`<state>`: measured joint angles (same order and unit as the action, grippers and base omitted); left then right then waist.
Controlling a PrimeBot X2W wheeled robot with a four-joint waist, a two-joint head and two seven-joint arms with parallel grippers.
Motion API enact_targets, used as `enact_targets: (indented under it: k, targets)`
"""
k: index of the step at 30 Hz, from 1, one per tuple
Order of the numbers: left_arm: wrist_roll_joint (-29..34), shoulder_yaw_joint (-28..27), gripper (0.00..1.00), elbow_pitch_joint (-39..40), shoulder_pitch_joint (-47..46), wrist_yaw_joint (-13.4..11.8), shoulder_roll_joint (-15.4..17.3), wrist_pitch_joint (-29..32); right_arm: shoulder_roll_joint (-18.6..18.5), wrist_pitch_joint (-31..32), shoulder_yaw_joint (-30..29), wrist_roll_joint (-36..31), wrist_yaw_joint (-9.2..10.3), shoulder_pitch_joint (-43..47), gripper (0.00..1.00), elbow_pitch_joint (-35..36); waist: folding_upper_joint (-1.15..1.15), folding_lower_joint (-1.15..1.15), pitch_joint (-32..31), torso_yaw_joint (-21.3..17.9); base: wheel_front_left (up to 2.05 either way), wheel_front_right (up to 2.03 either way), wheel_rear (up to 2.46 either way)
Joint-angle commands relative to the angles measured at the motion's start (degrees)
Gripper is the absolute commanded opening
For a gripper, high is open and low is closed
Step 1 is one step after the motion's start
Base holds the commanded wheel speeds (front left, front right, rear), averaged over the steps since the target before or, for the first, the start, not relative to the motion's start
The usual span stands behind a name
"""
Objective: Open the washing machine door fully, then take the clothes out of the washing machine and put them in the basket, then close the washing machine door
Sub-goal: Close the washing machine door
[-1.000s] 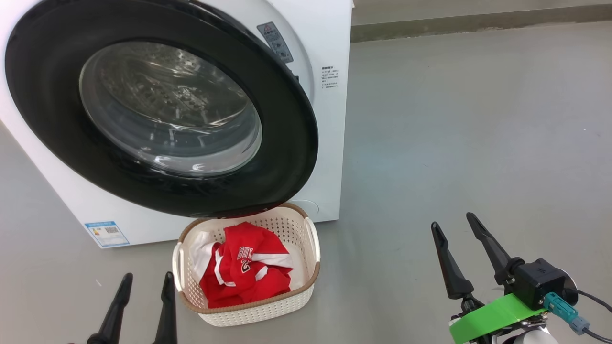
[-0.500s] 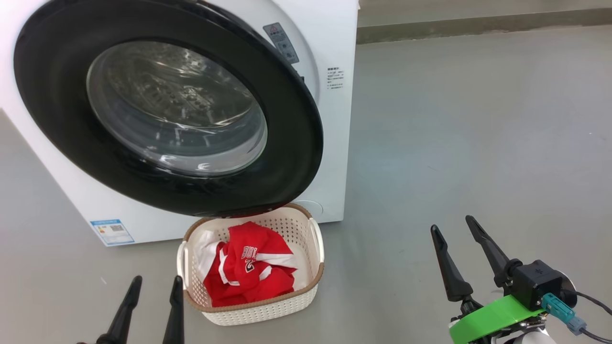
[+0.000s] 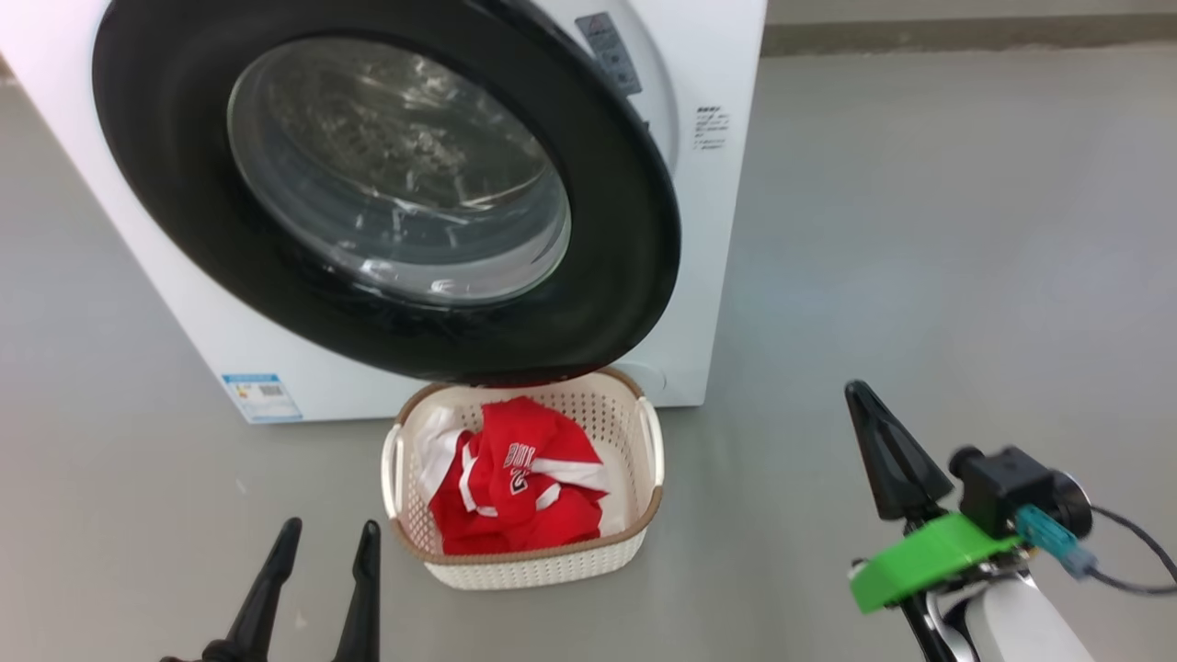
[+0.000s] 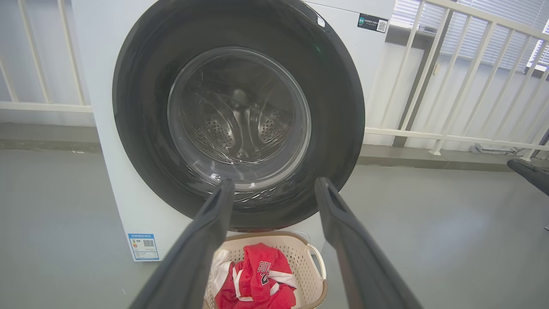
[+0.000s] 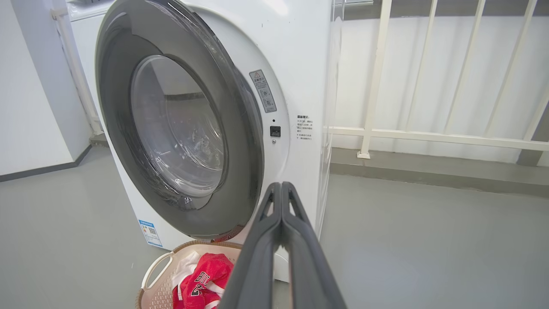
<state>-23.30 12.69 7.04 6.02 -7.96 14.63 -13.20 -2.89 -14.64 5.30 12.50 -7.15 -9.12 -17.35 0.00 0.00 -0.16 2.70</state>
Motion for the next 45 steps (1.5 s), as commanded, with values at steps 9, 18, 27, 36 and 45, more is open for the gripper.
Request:
enact_targets:
  k: [9,18,27,36,45]
  targets:
    - [-0.58,-0.94,1.00,1.42,-5.09,1.14,-0.38,-0.74,0.02,-0.36,6.10,-0.58,-0.34,-13.87,0.00,-7.36,0.00,0.00,5.58,4.08,0.00,0.00,0.00]
    - [0.12,-0.23,1.00,0.60,-8.10,2.01,-1.81,-1.39,0.02,-0.36,10.36,-2.27,-0.34,-26.67,0.00,-16.27,0.00,0.00,10.95,7.02,0.00,0.00,0.00]
    - [1.46,1.10,1.00,-1.38,-11.65,3.77,-4.12,-1.73,0.02,-0.36,12.29,-4.22,-0.34,-38.15,0.00,-23.83,0.00,0.00,16.68,10.50,0.00,0.00,0.00]
    - [2.45,0.61,1.00,-2.00,-13.95,5.85,-6.53,-1.78,0.00,-0.36,10.01,-7.53,-0.34,-45.51,0.00,-27.46,0.00,0.00,21.20,13.14,0.00,0.00,0.00]
    - [3.83,-0.77,1.00,-2.80,-15.30,8.40,-8.79,-1.79,-1.05,-0.36,5.58,-10.69,-0.34,-49.94,0.00,-29.11,0.00,0.00,23.82,14.39,0.00,0.00,0.00]
